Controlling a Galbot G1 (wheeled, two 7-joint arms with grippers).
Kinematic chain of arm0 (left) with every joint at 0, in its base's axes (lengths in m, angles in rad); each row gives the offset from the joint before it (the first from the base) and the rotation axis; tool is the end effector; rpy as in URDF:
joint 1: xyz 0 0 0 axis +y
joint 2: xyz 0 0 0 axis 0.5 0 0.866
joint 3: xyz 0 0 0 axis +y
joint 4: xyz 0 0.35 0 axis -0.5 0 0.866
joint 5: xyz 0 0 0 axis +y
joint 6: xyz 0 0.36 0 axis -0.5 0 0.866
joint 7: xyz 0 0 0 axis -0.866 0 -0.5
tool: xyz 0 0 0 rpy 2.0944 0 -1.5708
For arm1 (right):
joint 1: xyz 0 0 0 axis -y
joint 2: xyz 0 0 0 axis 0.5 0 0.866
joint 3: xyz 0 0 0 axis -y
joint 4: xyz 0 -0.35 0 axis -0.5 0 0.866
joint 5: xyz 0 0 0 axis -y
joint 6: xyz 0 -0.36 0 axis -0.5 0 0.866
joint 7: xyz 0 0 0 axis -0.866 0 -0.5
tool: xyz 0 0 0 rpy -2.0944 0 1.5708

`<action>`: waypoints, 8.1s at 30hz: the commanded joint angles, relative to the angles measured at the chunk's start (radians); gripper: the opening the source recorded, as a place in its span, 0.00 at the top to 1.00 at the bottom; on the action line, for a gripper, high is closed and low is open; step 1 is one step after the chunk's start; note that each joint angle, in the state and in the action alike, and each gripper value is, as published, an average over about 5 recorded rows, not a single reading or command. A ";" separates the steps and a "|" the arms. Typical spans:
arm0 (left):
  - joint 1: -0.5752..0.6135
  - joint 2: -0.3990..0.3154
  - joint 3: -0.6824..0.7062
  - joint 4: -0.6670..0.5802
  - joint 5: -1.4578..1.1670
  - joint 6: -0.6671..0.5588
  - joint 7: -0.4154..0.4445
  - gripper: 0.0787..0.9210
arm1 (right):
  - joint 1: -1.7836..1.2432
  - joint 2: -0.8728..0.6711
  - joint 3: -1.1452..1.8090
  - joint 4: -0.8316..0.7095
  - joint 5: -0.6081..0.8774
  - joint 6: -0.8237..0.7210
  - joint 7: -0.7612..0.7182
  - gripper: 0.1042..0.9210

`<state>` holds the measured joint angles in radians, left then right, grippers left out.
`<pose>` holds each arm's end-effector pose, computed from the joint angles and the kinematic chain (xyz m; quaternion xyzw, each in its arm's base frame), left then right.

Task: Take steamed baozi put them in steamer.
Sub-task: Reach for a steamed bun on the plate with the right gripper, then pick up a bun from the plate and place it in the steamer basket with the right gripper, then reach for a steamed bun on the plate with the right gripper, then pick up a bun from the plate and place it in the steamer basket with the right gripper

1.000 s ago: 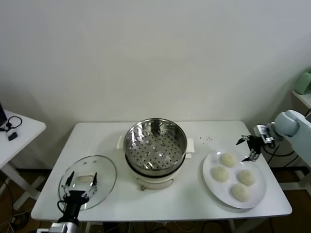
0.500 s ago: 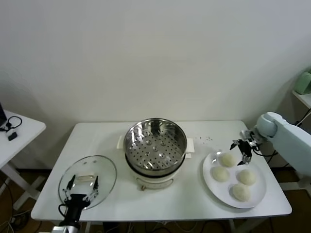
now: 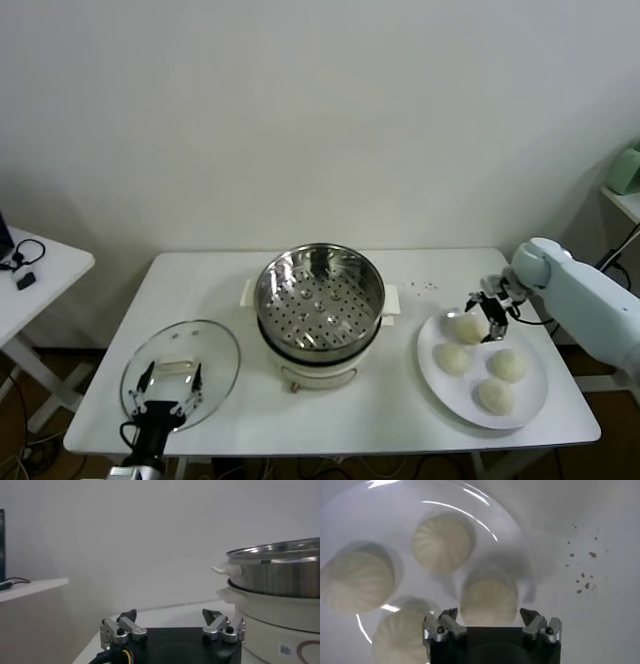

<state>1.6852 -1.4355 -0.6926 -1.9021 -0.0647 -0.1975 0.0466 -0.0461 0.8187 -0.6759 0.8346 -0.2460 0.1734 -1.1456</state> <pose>0.1367 0.0882 -0.3790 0.0178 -0.9962 -0.0703 0.0485 0.5591 -0.2227 -0.2432 0.5375 -0.5035 0.5527 0.3901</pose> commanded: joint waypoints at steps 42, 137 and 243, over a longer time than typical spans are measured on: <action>-0.009 -0.004 0.012 -0.011 -0.001 0.020 -0.027 0.12 | 0.585 -0.011 -0.282 0.563 -0.077 0.314 -0.021 0.25; 0.040 -0.016 0.023 -0.096 -0.014 0.072 -0.020 0.12 | 0.460 -0.261 -0.514 0.415 0.590 -0.312 -0.049 0.12; 0.015 -0.045 0.113 -0.144 0.052 0.106 -0.041 0.12 | 0.777 0.537 -0.807 0.175 1.147 -0.429 0.059 0.31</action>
<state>1.7004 -1.4747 -0.5940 -2.0397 -0.0351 -0.0931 0.0076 0.7710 1.1598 -1.4630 1.0573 0.8395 -0.2362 -1.1025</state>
